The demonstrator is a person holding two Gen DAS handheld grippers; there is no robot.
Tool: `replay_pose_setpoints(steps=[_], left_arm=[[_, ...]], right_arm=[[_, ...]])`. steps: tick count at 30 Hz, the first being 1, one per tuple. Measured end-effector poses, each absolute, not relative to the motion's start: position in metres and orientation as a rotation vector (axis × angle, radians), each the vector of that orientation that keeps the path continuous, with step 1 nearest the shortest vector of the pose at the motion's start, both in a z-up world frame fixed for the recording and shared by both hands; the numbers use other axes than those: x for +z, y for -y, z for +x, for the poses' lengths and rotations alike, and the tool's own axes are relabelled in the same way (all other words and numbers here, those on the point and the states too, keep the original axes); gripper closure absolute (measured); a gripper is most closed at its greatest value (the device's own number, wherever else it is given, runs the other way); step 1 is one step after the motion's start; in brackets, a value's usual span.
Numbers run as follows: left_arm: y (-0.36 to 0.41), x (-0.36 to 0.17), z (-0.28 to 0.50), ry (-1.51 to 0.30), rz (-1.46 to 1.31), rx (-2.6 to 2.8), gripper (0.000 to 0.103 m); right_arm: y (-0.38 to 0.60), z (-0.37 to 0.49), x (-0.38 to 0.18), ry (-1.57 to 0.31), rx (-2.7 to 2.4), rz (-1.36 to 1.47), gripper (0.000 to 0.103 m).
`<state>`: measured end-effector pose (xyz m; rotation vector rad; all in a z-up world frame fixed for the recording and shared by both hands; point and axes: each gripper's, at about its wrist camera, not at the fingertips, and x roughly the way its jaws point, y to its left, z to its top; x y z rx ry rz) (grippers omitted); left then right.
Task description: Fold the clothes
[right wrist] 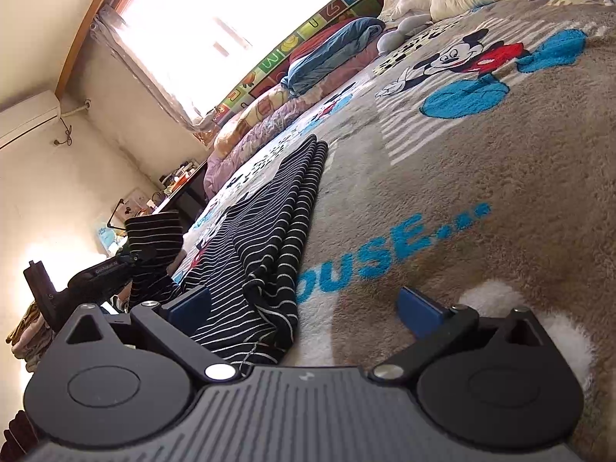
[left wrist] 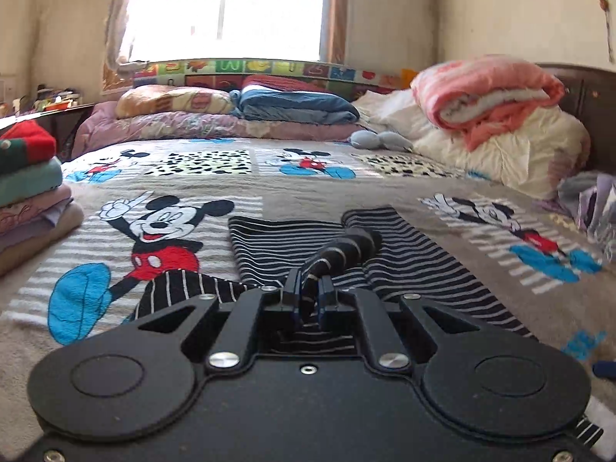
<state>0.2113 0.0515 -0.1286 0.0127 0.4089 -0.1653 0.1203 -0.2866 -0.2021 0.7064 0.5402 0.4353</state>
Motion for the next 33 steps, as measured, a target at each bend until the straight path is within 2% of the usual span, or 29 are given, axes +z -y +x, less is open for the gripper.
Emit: replay_pose_setpoints(steps=[2, 3, 4, 5, 6, 9, 13, 20, 24, 29, 33], left_arm=[[-0.033, -0.139, 0.211, -0.453, 0.09, -0.213, 0.097], [-0.026, -0.144, 0.21, -0.475, 0.118, -0.243, 0.09], [-0.019, -0.149, 0.209, -0.497, 0.144, -0.273, 0.077], [-0.017, -0.15, 0.207, -0.514, 0.152, -0.305, 0.069], [-0.016, -0.149, 0.199, -0.524, 0.165, -0.341, 0.054], [-0.016, -0.141, 0.174, -0.524, 0.199, -0.398, 0.053], [-0.046, -0.123, 0.153, -0.49, 0.081, -0.354, 0.051], [-0.132, -0.121, 0.136, -0.464, -0.345, -0.056, 0.048], [-0.155, -0.122, 0.133, -0.428, -0.395, 0.028, 0.048], [-0.172, -0.131, 0.136, -0.445, -0.439, 0.039, 0.048], [-0.179, -0.135, 0.141, -0.443, -0.473, 0.036, 0.048]], right_arm=[[0.291, 0.117, -0.2, -0.52, 0.423, 0.737, 0.007], [0.294, 0.114, -0.198, -0.502, 0.419, 0.753, 0.008], [0.295, 0.111, -0.193, -0.477, 0.417, 0.754, 0.008], [0.295, 0.107, -0.187, -0.451, 0.421, 0.745, 0.008], [0.294, 0.105, -0.182, -0.431, 0.431, 0.735, 0.009], [0.288, 0.101, -0.168, -0.401, 0.469, 0.736, 0.009], [0.268, 0.104, -0.168, -0.451, 0.512, 0.833, 0.009], [0.202, 0.136, -0.178, -0.607, 0.574, 1.071, 0.009], [0.17, 0.17, -0.177, -0.655, 0.51, 1.083, 0.008], [0.141, 0.208, -0.185, -0.695, 0.437, 1.242, 0.008], [0.122, 0.229, -0.188, -0.713, 0.381, 1.272, 0.011]])
